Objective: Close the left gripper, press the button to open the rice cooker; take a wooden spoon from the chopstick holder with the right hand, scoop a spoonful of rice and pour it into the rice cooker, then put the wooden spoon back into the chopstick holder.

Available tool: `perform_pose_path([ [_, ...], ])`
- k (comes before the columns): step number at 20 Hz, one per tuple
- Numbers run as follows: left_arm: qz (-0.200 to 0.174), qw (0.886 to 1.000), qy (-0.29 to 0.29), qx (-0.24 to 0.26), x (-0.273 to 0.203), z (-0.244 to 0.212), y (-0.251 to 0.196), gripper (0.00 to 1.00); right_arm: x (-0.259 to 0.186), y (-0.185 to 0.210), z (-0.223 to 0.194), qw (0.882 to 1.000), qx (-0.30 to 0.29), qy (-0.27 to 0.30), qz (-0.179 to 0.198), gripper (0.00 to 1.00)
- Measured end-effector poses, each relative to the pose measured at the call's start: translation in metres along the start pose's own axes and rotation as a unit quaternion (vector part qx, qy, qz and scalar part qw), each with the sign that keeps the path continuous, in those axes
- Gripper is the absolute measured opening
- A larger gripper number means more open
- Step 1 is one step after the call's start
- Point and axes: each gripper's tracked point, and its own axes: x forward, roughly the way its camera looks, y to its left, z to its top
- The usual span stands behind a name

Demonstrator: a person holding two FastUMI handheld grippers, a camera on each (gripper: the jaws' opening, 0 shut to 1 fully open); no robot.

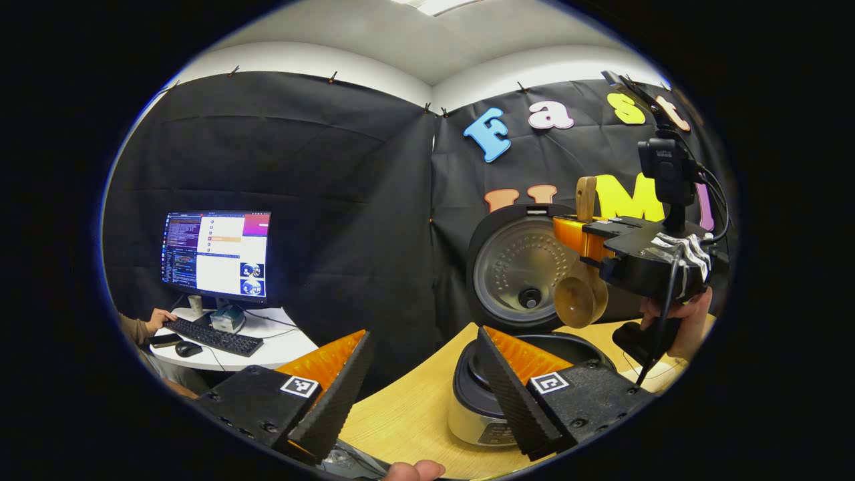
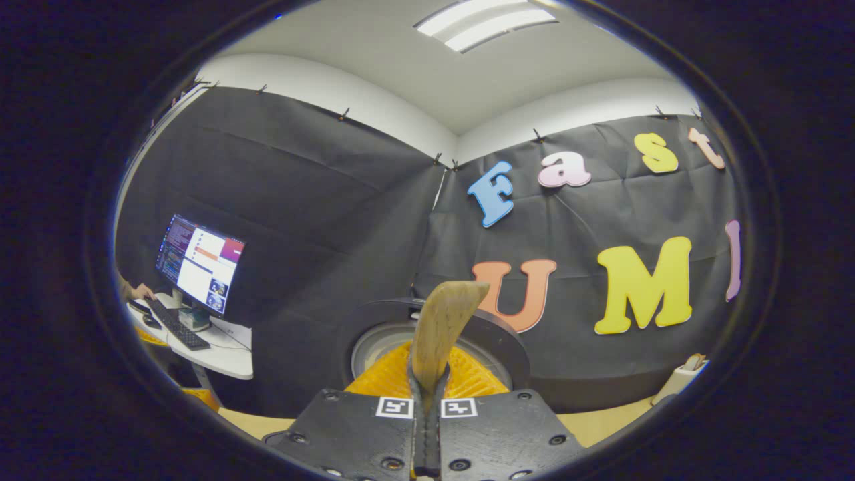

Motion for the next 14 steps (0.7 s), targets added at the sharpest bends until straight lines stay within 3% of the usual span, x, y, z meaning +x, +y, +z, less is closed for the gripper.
perform_pose_path([
  [8,-0.013,1.000,-0.018,-0.002,-0.005,0.012,-0.009,0.99,-0.010,-0.005,0.009,1.000,0.017,-0.014,0.007,0.01],
  [14,-0.020,1.000,-0.019,-0.002,-0.007,0.012,-0.017,0.99,-0.022,-0.030,0.027,0.996,0.085,-0.022,0.002,0.00],
])
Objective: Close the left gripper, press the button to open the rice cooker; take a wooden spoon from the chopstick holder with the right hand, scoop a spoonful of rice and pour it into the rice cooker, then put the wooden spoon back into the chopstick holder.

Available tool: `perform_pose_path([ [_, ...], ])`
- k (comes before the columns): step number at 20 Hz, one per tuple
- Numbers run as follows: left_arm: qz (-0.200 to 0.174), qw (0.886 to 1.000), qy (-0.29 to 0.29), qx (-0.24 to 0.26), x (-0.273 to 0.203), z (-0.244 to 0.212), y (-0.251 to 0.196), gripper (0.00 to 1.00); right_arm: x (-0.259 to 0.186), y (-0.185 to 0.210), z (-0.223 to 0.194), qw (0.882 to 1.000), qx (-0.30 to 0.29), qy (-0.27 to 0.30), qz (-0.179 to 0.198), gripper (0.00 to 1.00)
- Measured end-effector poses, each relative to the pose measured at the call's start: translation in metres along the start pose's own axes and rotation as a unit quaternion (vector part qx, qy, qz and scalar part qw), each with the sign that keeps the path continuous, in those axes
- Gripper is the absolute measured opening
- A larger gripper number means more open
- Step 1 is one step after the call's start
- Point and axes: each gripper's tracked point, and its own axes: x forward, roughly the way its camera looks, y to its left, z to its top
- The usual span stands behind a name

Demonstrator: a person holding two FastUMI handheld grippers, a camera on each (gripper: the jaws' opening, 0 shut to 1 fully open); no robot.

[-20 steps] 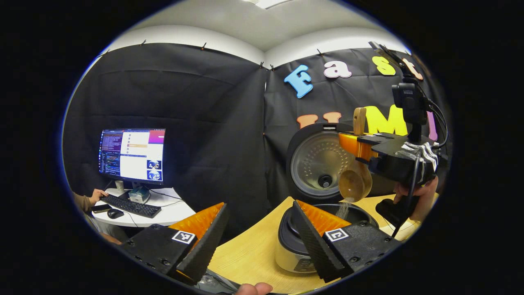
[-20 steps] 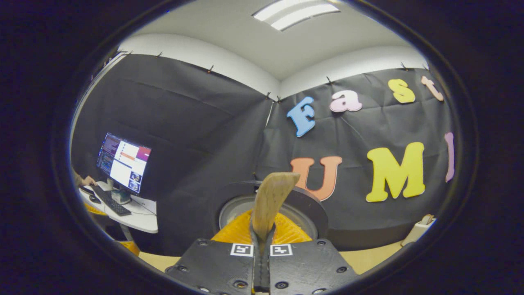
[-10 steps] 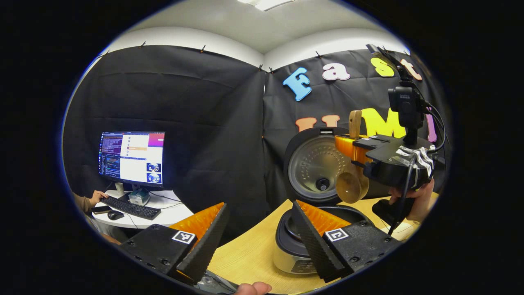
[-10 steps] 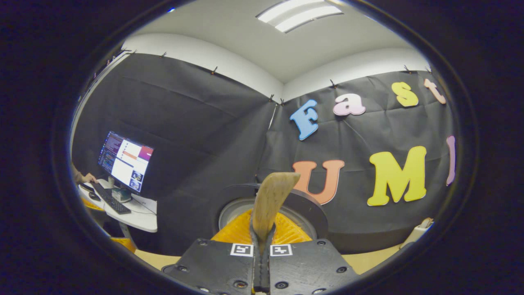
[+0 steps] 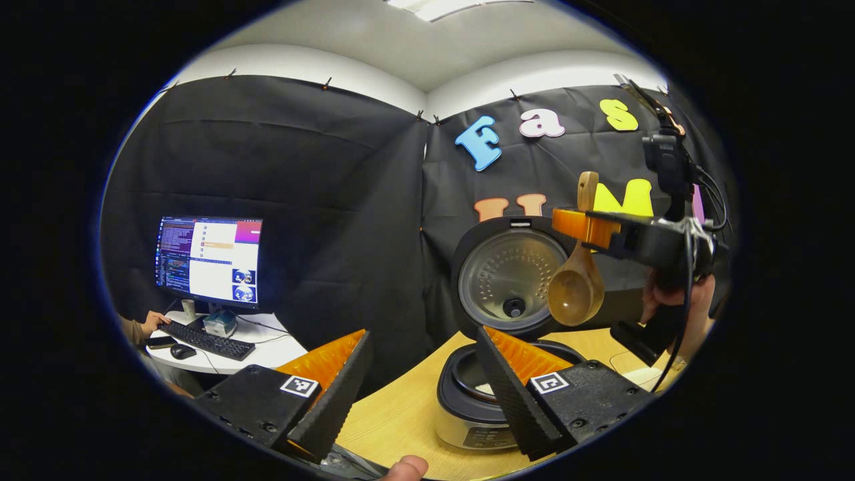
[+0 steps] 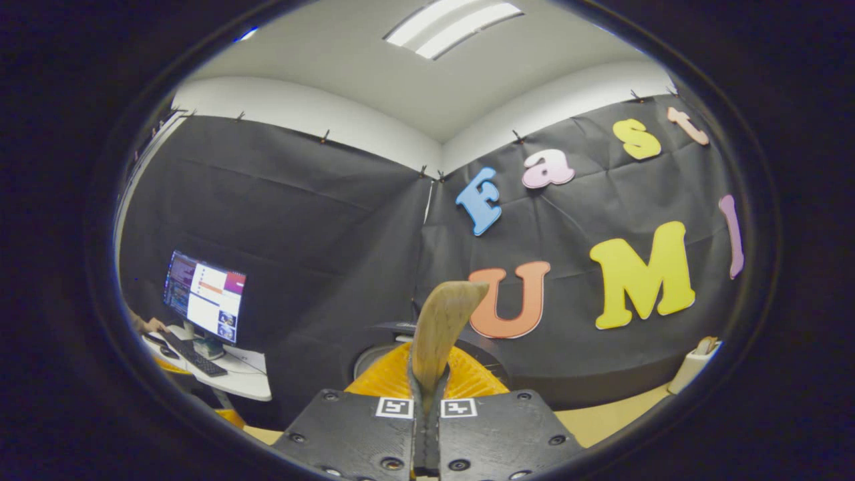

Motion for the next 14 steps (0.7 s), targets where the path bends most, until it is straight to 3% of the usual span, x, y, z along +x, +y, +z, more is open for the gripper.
perform_pose_path([
  [9,-0.027,1.000,0.000,0.001,0.000,0.004,-0.039,0.99,-0.034,-0.075,0.041,0.994,0.105,-0.001,-0.032,0.00],
  [14,-0.057,0.998,0.000,-0.008,-0.005,0.008,-0.077,0.99,-0.076,-0.153,0.047,0.985,0.146,0.006,-0.088,0.00],
])
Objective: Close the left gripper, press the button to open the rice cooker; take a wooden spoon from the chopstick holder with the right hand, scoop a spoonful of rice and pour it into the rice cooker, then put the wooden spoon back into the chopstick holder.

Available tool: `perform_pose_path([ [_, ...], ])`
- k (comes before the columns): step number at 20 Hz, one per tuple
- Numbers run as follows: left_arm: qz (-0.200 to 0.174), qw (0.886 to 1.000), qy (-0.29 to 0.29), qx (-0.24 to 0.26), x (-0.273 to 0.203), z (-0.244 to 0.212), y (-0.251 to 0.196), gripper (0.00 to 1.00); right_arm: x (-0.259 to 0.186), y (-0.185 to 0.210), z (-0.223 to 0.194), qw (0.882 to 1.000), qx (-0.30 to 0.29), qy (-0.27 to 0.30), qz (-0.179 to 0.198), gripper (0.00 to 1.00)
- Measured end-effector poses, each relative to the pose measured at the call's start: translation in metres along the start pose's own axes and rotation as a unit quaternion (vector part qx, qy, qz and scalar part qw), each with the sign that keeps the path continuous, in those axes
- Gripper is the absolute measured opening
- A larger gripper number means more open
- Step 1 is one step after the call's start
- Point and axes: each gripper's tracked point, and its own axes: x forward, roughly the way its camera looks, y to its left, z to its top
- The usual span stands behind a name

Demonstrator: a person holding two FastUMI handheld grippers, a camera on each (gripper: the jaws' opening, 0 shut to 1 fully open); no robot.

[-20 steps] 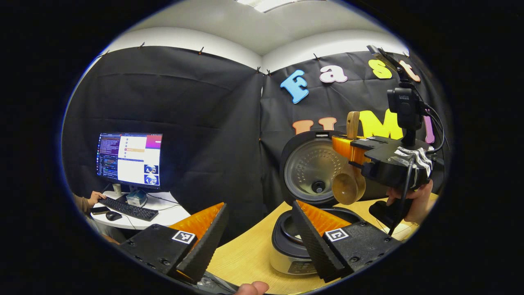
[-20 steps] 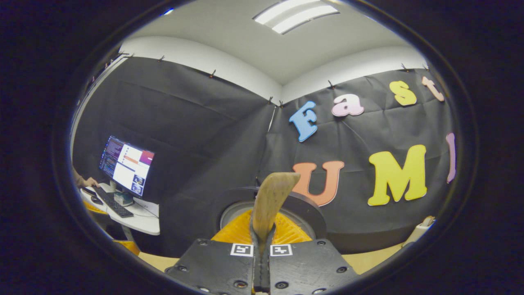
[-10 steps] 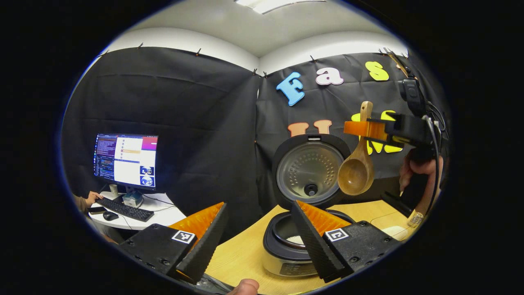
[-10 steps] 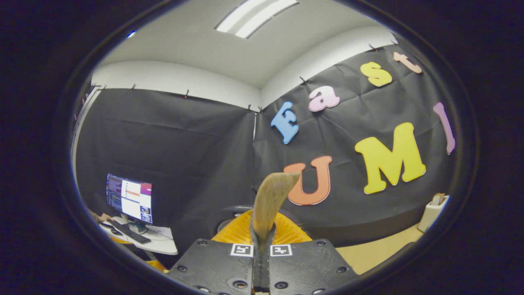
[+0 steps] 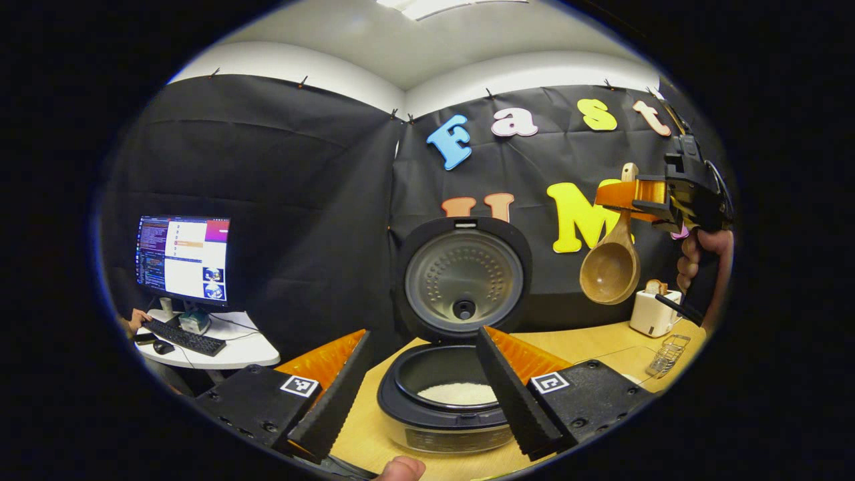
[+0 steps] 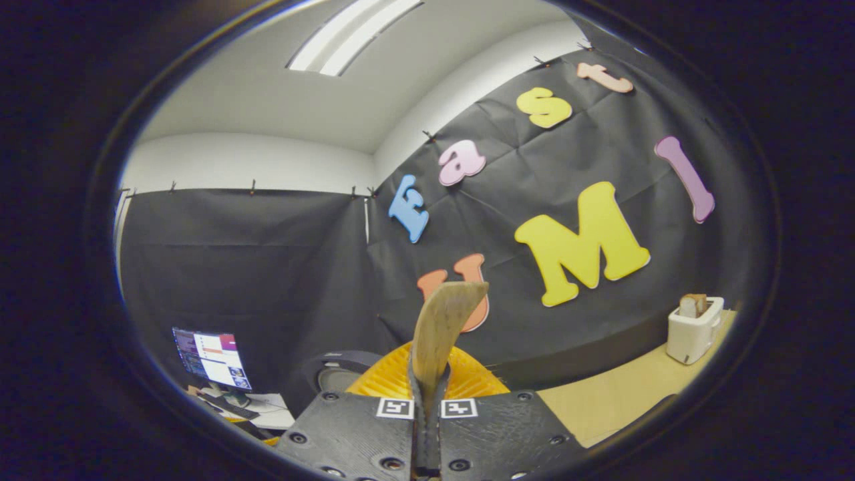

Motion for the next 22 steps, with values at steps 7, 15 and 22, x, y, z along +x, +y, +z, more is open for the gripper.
perform_pose_path([
  [7,-0.012,1.000,-0.009,-0.006,0.000,0.003,-0.028,0.99,-0.051,-0.118,0.056,0.994,0.027,-0.025,-0.099,0.00],
  [15,-0.028,1.000,-0.013,-0.004,0.003,0.007,-0.043,0.99,-0.113,-0.245,0.092,0.978,0.008,-0.043,-0.206,0.00],
  [22,-0.024,0.999,-0.024,-0.005,0.002,0.013,-0.045,0.99,-0.126,-0.321,0.045,0.962,-0.017,0.007,-0.273,0.00],
])
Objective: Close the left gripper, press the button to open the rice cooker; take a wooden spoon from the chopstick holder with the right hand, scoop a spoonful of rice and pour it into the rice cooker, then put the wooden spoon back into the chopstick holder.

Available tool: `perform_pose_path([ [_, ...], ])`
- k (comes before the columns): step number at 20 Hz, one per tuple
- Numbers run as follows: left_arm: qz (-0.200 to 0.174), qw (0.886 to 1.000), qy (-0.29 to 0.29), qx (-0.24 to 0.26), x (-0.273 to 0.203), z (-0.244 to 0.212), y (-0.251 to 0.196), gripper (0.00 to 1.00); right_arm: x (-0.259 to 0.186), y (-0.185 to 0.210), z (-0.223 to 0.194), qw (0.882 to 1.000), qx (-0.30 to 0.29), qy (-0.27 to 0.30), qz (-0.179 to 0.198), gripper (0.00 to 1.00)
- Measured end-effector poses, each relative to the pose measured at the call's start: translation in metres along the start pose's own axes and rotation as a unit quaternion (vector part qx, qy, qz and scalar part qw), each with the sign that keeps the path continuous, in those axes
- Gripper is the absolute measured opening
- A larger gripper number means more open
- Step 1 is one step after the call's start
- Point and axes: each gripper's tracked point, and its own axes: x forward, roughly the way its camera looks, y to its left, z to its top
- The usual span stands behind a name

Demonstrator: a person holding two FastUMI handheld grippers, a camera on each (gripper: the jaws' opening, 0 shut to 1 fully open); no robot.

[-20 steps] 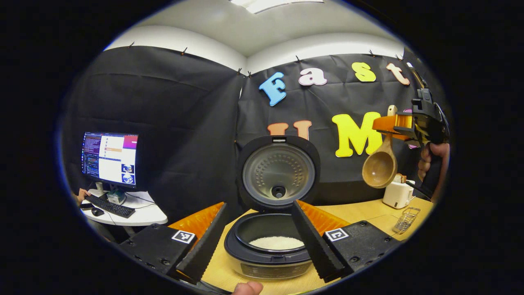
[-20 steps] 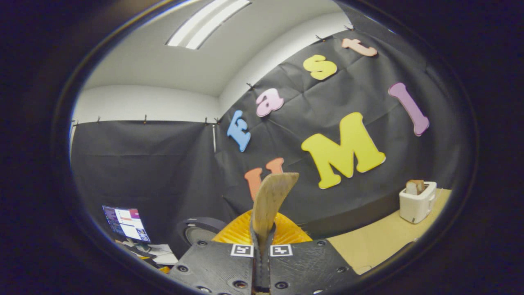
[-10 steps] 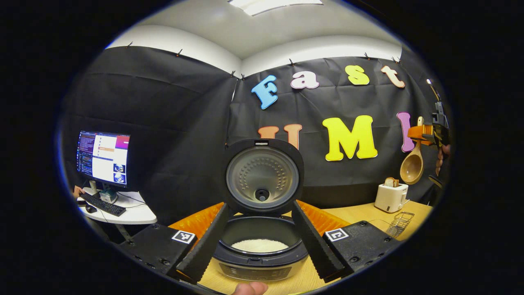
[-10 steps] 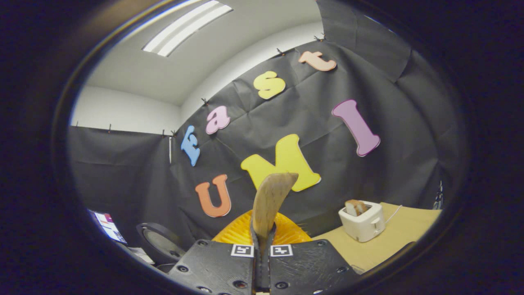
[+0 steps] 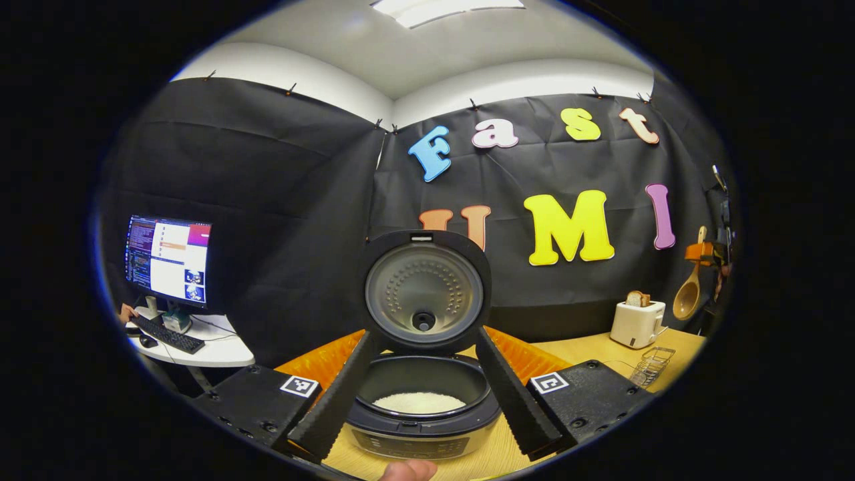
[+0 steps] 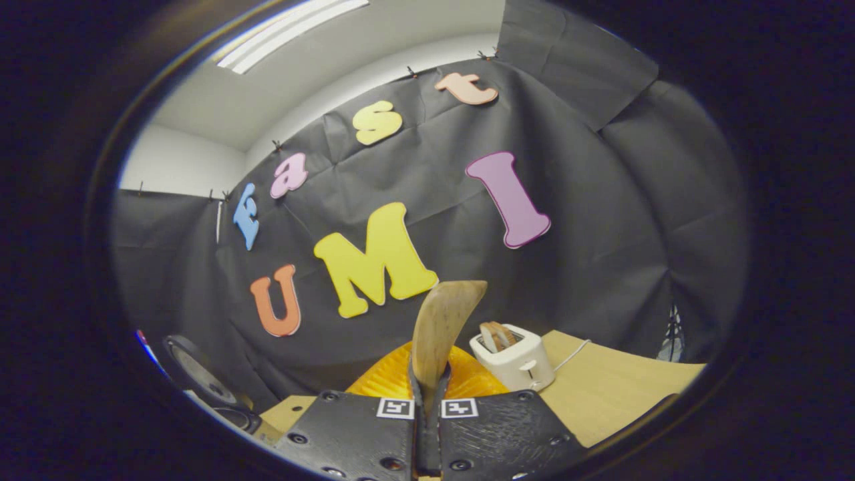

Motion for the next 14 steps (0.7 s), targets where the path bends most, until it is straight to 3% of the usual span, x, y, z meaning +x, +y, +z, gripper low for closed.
perform_pose_path([
  [10,0.001,1.000,0.006,-0.014,-0.002,0.001,0.007,0.99,0.024,-0.001,-0.083,0.997,-0.049,0.055,0.002,0.00],
  [14,0.010,1.000,0.011,-0.019,-0.001,0.000,0.013,0.99,0.029,-0.007,-0.098,0.996,-0.062,0.061,0.000,0.00],
])
